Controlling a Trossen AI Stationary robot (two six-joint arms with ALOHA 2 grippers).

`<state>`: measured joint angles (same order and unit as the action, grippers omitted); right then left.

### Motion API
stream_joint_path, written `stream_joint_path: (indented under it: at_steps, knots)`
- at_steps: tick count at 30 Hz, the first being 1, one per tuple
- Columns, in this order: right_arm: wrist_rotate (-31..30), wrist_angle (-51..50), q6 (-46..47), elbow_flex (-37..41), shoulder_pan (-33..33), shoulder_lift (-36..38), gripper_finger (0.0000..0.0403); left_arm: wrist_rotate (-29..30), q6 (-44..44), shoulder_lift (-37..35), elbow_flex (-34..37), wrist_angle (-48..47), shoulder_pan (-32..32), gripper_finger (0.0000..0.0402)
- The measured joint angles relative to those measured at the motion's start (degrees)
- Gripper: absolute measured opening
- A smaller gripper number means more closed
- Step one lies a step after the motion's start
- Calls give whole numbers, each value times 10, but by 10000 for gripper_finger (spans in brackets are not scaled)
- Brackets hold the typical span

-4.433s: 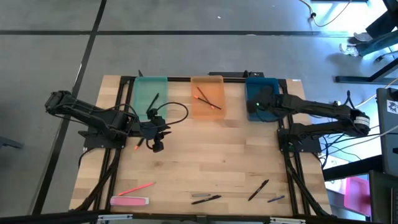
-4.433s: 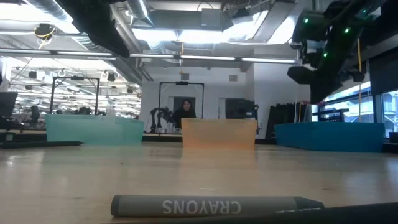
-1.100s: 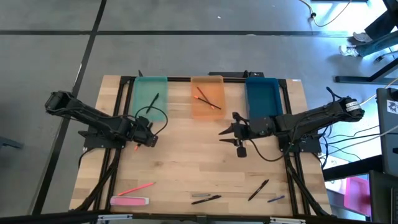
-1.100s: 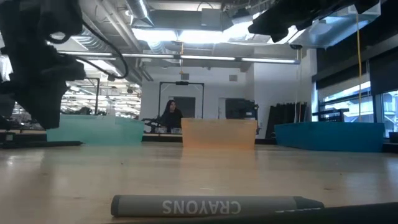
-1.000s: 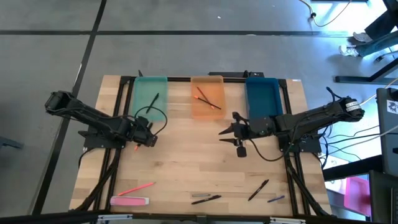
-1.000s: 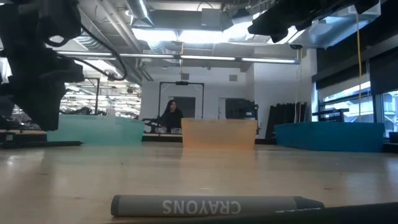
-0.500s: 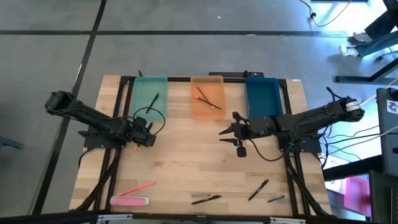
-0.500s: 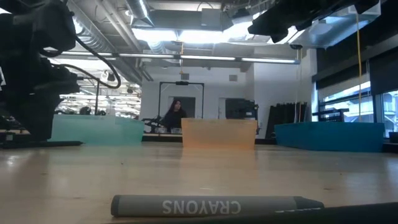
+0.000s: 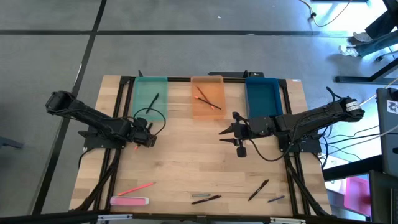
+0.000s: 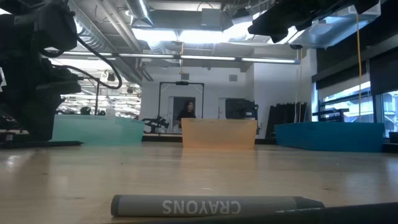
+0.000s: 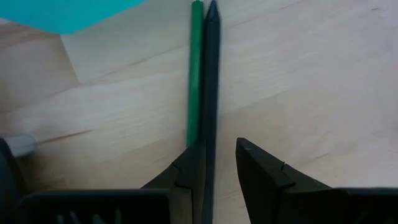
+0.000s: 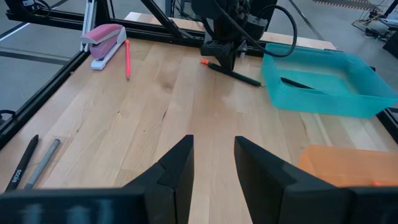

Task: Sort crayons/erasers/pens/pencils in bins
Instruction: Put the black pen into the green bin

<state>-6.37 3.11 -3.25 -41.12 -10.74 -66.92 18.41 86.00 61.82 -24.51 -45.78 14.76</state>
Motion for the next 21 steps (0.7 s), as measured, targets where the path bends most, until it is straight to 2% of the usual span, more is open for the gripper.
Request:
stream_joint_path:
  at_steps: [10, 17, 21]
  knots:
    - [0, -2, 0, 0, 0, 0, 121, -15, 7, 59, -2, 10, 0, 82]
    - [0, -3, 0, 0, 0, 0, 121, -20, 7, 63, -1, 17, 0, 80]
    - [0, -3, 0, 0, 0, 0, 121, -21, 6, 63, -1, 19, 0, 65]
